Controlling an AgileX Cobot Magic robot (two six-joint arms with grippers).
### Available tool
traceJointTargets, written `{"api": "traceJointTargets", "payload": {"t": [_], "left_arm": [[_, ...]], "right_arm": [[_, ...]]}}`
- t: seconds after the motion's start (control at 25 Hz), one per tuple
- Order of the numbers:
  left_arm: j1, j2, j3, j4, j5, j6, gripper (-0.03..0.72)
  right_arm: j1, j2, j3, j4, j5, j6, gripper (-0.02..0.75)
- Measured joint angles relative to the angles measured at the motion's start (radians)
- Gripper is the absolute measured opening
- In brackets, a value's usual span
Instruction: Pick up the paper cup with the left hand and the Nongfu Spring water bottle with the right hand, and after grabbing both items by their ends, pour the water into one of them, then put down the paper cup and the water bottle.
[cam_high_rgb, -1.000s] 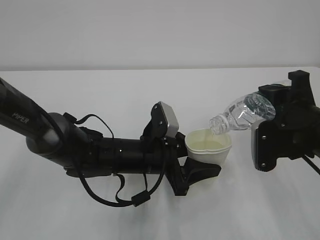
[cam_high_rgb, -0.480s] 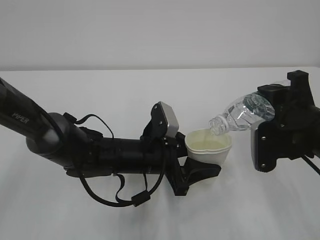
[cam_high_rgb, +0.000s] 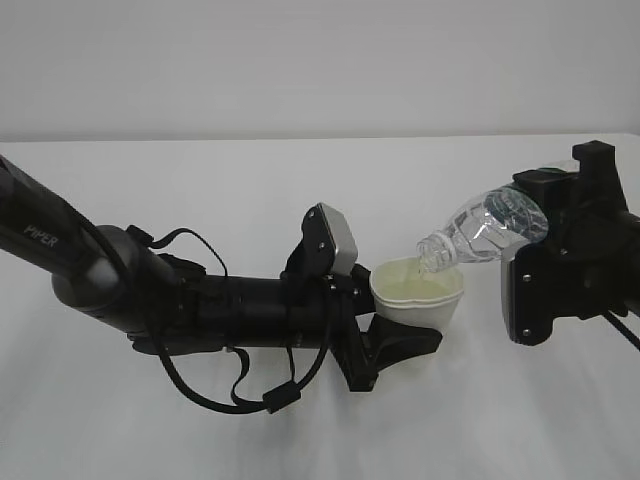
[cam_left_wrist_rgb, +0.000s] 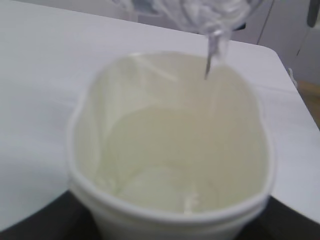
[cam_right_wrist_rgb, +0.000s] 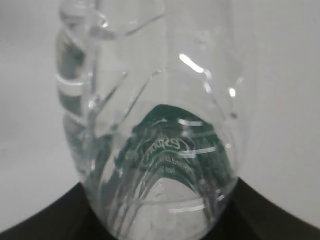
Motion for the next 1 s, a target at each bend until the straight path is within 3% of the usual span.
{"api": "traceJointTargets", "payload": {"t": [1.0], "left_arm": [[0.000, 0.000, 0.000, 0.000, -0.002, 0.000, 0.433]], "right_arm": [[0.000, 0.000, 0.000, 0.000, 0.000, 0.000, 0.392]]}}
